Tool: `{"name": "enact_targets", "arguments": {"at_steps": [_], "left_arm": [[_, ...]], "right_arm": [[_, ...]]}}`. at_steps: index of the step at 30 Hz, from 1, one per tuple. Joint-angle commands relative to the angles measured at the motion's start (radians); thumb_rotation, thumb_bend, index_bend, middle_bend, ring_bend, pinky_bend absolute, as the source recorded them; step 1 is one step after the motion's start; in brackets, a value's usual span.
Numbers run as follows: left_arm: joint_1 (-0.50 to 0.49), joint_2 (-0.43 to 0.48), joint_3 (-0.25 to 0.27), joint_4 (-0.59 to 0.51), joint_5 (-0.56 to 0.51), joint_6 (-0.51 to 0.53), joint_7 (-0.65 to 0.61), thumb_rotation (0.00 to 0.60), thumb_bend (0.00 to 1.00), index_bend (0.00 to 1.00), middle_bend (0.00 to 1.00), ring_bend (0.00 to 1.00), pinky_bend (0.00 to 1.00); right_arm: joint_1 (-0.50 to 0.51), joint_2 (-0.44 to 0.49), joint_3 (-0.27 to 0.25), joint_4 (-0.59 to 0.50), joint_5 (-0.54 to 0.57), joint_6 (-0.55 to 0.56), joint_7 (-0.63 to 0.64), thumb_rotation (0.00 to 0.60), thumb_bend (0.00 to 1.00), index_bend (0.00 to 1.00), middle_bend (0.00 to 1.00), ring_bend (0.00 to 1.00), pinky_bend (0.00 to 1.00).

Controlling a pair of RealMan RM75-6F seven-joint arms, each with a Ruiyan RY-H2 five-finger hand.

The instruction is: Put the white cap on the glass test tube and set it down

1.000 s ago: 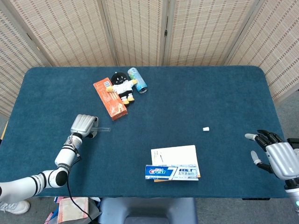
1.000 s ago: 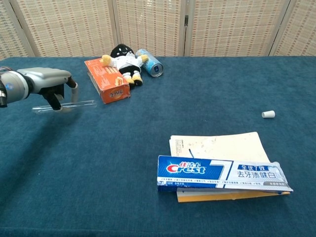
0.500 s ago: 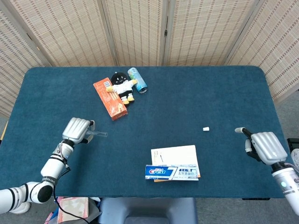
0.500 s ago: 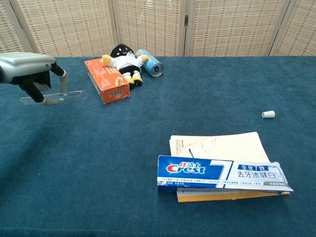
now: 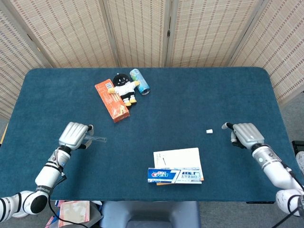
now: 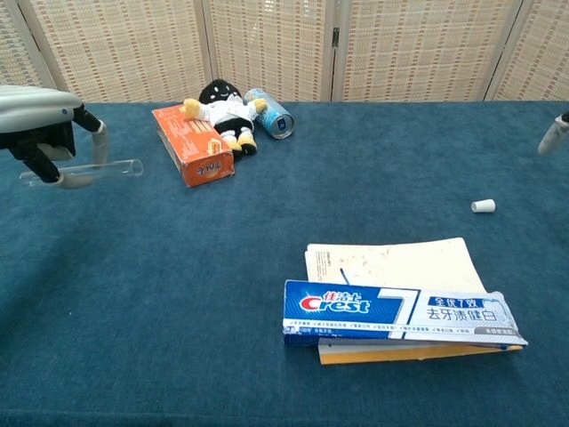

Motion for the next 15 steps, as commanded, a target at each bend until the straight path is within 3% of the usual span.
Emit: {"name": "enact_targets", "arguments": {"at_steps": [1,15], "left_arm": [[0.002,0.0,0.0,-0.001,0.002,-0.001,0.0,0.6,0.34,0.57,1.0,1.0,1.0],[0.011,-0.006,-0.001,-0.001,0.011,-0.008,0.017,0.6,0.34,0.56,1.0,1.0,1.0]], "right_arm": [[0.056,-0.056,-0.012,0.063,0.079,-0.057,-0.049,0.6,0.98,0.25,0.97,1.0,0.93],[0.186,-0.217,-0.095,0.267,0.276,-0.172,-0.123,0.6,0.98,0.25,0.97,1.0,0.93]]}}
